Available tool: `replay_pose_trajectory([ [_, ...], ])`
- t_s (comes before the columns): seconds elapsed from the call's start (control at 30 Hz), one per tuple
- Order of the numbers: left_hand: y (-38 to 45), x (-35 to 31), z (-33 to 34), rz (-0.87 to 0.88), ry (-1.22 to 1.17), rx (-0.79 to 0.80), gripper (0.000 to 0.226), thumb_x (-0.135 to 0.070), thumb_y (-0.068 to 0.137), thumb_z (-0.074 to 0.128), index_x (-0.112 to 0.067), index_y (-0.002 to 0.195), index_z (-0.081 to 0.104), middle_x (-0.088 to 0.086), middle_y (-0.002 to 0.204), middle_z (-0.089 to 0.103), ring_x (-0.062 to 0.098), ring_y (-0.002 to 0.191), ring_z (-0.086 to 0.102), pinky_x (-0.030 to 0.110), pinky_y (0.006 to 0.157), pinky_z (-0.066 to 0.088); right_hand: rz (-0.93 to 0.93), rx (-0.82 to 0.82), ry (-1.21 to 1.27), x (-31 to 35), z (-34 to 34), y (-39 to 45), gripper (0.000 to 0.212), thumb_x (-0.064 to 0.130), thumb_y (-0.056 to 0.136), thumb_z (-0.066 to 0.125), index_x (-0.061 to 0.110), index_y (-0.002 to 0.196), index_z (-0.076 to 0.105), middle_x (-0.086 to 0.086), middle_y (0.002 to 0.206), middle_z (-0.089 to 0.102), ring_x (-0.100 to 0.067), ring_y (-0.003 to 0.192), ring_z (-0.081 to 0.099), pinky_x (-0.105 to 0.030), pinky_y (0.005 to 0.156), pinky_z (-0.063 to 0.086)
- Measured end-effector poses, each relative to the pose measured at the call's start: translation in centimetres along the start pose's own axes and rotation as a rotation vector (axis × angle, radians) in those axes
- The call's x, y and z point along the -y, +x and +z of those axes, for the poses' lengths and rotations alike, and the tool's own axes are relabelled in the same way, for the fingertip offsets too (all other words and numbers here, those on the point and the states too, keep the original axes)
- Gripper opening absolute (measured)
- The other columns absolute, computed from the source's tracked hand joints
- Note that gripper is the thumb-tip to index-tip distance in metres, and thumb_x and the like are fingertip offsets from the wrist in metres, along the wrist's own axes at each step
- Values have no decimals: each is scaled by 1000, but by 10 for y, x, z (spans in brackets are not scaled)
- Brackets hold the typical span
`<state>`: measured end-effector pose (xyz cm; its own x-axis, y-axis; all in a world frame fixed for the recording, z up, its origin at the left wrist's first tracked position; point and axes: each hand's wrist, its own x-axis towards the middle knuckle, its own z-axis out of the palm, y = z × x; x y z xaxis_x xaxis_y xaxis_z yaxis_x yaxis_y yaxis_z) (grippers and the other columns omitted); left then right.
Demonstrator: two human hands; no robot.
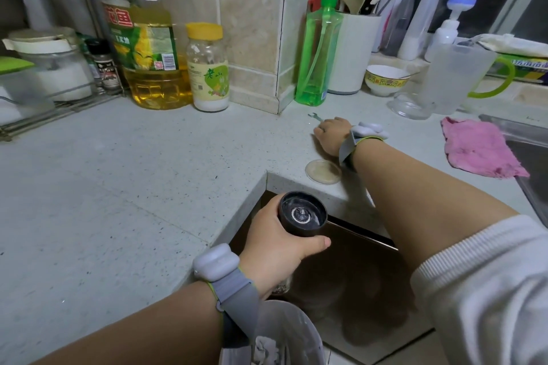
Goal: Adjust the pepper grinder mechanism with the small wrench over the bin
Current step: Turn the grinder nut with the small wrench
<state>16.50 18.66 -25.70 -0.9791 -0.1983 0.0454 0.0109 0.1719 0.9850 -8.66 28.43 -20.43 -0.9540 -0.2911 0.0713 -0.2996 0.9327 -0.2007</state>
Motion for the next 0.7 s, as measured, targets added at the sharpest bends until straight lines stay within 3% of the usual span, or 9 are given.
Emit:
replay_pose_trajectory([
  [0.23,0,2,-1,7,5,-2,57,-26,49,93,-36,97,64,-14,98,71,-2,91,66,19,80,50,92,-71,-283,-2,9,16,46,34,102,24,14,113,64,-8,116,67,-30,111,59,-43,102,31],
  [0.5,2,4,-3,5,-6,-15,59,-31,43,92,-37,95,64,-16,96,72,-2,90,66,20,79,49,62,-308,-204,-45,15,-39,37,32,98,36,13,92,68,-9,90,73,-32,88,66,-37,94,41],
  [0.57,3,3,-1,3,-4,-4,63,-35,40,91,-36,96,63,-14,99,72,3,94,67,25,83,51,64,-352,-170,-44,8,-72,29,23,90,46,9,80,69,-14,71,71,-35,72,67,-39,85,47],
  [0.63,4,4,-2,-8,-8,-16,64,-37,38,90,-36,96,63,-13,100,72,5,94,66,26,83,51,34,-401,-141,-36,4,-108,18,16,75,59,5,61,63,-16,49,61,-34,49,61,-37,67,51],
  [0.7,2,3,0,-9,-3,-7,64,-37,37,90,-36,96,63,-12,100,72,5,94,66,26,82,49,8,-430,-176,-35,0,-143,16,13,72,67,4,59,61,-16,45,58,-34,45,57,-33,57,48],
])
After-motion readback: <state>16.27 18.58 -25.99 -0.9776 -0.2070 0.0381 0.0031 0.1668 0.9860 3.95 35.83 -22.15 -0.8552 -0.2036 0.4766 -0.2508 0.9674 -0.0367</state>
